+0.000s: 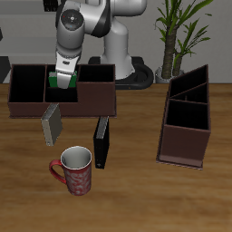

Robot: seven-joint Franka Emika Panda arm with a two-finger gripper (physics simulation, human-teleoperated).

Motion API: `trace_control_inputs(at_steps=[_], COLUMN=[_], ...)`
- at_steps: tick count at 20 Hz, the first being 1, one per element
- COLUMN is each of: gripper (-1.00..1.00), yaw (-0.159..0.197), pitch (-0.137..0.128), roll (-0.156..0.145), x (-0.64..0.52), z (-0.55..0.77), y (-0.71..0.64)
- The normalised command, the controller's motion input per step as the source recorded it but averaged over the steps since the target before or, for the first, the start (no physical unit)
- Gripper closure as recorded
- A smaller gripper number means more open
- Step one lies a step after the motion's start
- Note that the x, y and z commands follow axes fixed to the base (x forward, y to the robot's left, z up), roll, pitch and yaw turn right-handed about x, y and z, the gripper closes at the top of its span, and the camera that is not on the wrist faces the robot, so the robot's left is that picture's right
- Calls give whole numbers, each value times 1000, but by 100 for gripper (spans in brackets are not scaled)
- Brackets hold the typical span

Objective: Place the green book into the back desk caddy's back compartment

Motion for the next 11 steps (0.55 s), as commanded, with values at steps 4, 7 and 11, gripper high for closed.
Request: trace_control_inputs(at_steps=[4,7,11], gripper=[-100,-100,-100], yaw=[-61,-83,-162], pitch=[-16,-22,-42], roll=[8,25,38], x=[-19,-36,-41], z=[112,122,230], y=[36,70,80])
